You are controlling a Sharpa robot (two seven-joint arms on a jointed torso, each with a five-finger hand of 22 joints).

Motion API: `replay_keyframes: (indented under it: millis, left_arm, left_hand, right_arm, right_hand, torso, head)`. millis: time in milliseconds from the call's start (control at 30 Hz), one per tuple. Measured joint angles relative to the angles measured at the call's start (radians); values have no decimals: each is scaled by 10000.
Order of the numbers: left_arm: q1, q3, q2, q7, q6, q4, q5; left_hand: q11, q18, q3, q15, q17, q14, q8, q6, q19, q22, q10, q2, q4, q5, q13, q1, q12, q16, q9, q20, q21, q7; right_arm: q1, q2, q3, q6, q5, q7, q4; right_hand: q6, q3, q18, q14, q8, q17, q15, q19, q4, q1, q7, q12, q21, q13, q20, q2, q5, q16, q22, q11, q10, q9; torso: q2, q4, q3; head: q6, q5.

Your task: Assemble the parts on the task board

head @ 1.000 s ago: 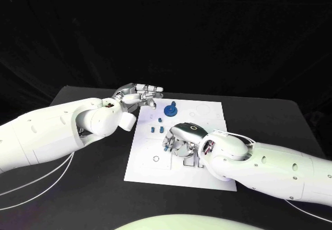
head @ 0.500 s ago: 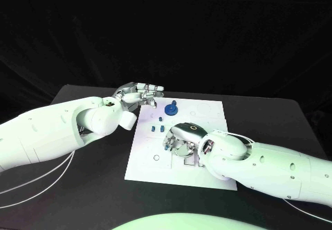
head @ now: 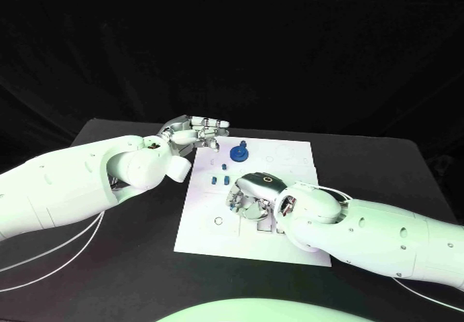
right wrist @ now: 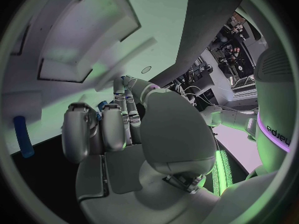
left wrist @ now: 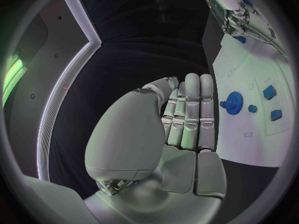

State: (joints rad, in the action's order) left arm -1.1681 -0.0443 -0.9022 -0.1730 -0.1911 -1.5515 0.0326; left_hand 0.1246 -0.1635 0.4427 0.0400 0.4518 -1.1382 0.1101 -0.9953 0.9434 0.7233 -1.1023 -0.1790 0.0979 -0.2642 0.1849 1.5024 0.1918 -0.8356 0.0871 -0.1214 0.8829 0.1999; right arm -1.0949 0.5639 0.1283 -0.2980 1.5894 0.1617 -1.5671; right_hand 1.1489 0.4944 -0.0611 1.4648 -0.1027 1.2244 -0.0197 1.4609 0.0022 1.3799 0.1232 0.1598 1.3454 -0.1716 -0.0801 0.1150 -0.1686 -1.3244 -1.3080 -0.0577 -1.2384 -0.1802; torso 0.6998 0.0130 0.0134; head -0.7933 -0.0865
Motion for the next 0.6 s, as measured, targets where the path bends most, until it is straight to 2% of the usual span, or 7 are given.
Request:
replay_keyframes:
  millis: [267, 333, 467, 600]
  left_arm:
    - [-1, 0, -1, 24, 11, 0, 0]
    - [-1, 0, -2, 30, 14, 0, 0]
    - [-1, 0, -5, 46, 24, 1, 0]
    - [-3, 0, -5, 60, 34, 4, 0]
  left_hand:
    - [0, 0, 0, 0, 0, 0, 0, 0, 0, 0, 0, 0, 0, 0, 0, 0, 0, 0, 0, 0, 0, 0]
    - [0, 0, 0, 0, 0, 0, 0, 0, 0, 1, 0, 0, 0, 0, 1, 0, 0, 0, 1, 0, 0, -1]
    - [0, -92, 0, 0, 2, 0, 41, 0, 0, 1, 0, 0, 0, 0, 1, 0, 0, 0, -10, 0, 0, -1]
    - [0, -103, 0, 0, -10, 0, 41, 1, 0, -8, 0, 40, 0, 0, 1, -40, 0, 0, -9, 0, 0, -1]
  right_arm:
    - [-10, -28, -9, 122, 45, 22, 19]
    - [-12, -22, -10, 130, 55, 27, 17]
    - [-9, 0, -6, 122, 67, 30, -3]
    - [-1, 56, 6, 46, 91, 12, -67]
  right_hand:
    - [-108, -105, 0, 0, 117, -33, 0, -3, 13, -117, 115, -201, -47, 53, -2, -15, -120, 0, 1, -97, 231, 31]
    - [-216, -157, 0, 19, 202, -35, 24, -37, 6, -224, 211, -271, -80, 57, -37, 11, -154, 0, 1, -141, 367, 69]
    - [-941, -251, -2, 21, 413, -116, 251, -160, 49, -439, 386, -548, -309, 62, -181, 201, -253, 0, 2, -298, 901, 291]
    - [-1396, -325, -1, 17, 414, -194, 272, -215, 3, -500, 425, -741, -512, 293, -288, 262, -321, 0, 2, -457, 1225, 438]
  torso:
    - [-6, 2, 2]
    - [-6, 4, 2]
    - [-7, 7, 2]
    - [-6, 9, 1]
  head:
    - [1, 1]
    - [-5, -4]
    - [1, -11]
    - [22, 2]
